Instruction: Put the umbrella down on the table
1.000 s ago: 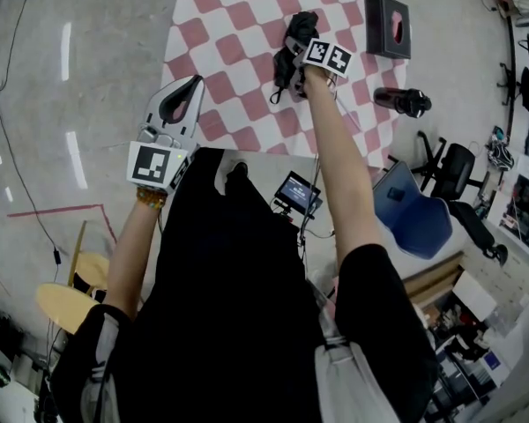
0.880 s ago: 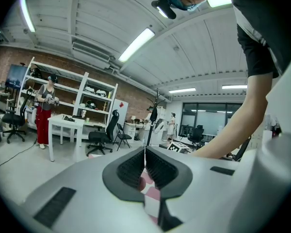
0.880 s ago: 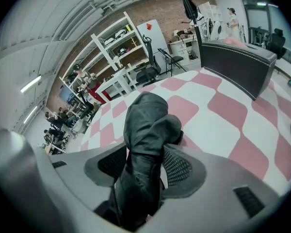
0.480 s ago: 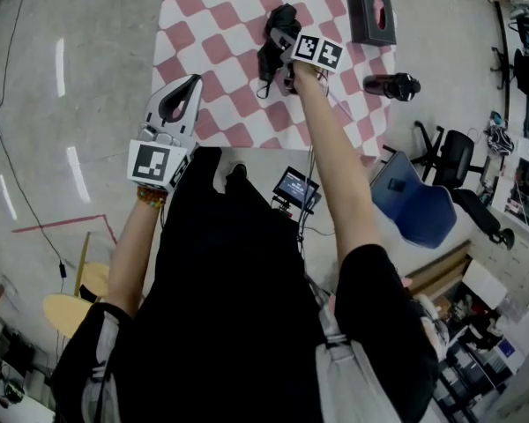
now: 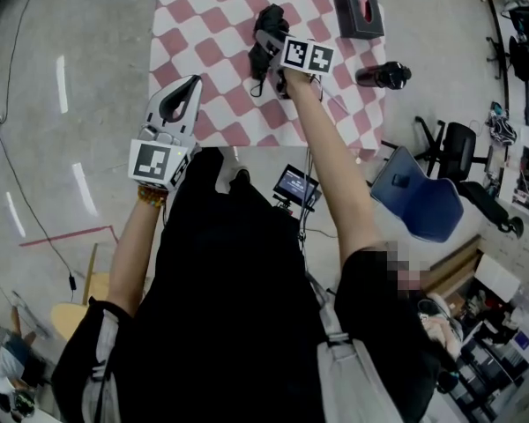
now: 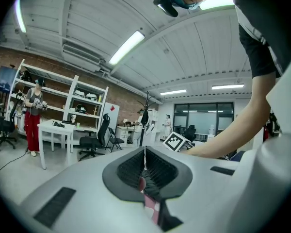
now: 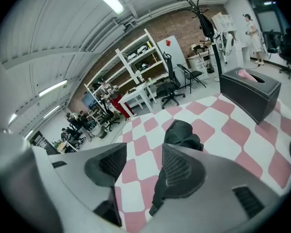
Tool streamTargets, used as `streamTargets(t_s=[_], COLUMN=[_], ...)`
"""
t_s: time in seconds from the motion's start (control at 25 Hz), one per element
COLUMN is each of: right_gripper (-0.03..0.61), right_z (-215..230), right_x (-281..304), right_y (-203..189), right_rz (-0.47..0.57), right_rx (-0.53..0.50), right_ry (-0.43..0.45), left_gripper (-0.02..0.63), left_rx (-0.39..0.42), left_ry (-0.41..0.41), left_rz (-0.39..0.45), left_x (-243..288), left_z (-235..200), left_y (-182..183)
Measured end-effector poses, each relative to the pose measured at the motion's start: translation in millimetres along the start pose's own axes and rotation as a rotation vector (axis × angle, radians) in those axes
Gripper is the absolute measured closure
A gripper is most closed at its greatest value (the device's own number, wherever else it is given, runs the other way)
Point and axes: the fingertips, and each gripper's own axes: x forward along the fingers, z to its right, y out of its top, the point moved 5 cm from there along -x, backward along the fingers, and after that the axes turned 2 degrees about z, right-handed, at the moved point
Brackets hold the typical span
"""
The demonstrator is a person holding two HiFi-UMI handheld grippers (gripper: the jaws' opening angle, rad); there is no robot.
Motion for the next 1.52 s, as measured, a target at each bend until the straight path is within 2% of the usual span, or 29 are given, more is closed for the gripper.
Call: streamTargets(t_s=[0.76, 1.24, 1.52], right_gripper=[0.347, 0.351, 0.362], right_z=[-52, -65, -75], right_x=[-99, -146, -173], right_y=[34, 54, 59], right_rz=[0.192, 0.291, 0.33], right_rx=[-0.051, -0.126, -0.222], right_ry=[0.131, 0.185, 0.201], left_gripper=[0.597, 0.597, 0.597], left_rx=[0.106, 0.173, 0.191], left_ry=[-0.082, -0.11, -0.112], left_rz=[0.039, 0.038, 0.051], left_x=[10, 23, 30], left_z=[42, 67, 80], left_y=[43, 63, 70])
